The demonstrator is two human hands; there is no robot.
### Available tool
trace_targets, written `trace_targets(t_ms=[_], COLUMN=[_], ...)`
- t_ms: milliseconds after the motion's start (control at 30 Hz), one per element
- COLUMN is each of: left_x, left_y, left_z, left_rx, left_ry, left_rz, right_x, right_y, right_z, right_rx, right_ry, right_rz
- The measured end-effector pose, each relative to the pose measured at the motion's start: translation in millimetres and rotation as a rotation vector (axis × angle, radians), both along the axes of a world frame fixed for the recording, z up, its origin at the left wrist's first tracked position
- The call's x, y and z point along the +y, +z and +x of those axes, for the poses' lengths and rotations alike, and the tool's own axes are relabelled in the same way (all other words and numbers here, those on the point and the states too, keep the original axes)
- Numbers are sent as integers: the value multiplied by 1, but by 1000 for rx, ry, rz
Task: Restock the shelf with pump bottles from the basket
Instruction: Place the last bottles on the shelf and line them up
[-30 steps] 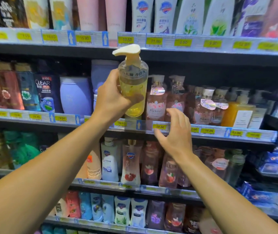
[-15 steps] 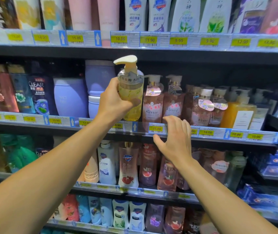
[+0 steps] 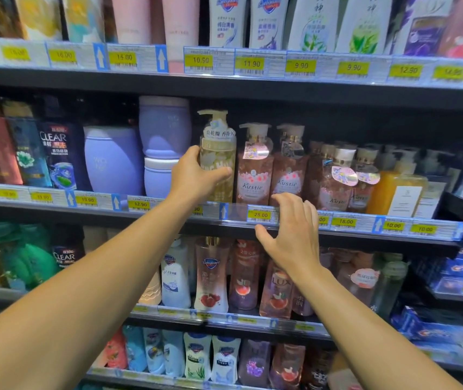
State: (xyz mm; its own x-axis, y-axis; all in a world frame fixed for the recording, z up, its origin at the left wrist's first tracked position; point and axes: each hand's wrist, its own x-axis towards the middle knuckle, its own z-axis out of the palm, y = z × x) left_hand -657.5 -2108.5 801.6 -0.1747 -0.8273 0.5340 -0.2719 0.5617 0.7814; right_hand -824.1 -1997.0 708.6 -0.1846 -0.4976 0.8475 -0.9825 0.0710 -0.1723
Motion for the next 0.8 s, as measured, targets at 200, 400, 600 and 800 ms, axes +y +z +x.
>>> trace_targets(t_ms=[200,400,600,800], left_x=[1,6,1,-2], left_y=[2,-8,-5,-7], left_z=[-8,-9,-12,-14], left_rx=[-87,-236,-305,-320], left_ry=[83,110,121,140], left_rz=[42,-20,7,1], right_x=[1,2,5,9], right_y=[-1,0,2,25], right_z=[1,1,2,9], right_rx=[-12,-22,-37,-172], right_ry=[7,13,23,113], right_rz=[6,20,27,5])
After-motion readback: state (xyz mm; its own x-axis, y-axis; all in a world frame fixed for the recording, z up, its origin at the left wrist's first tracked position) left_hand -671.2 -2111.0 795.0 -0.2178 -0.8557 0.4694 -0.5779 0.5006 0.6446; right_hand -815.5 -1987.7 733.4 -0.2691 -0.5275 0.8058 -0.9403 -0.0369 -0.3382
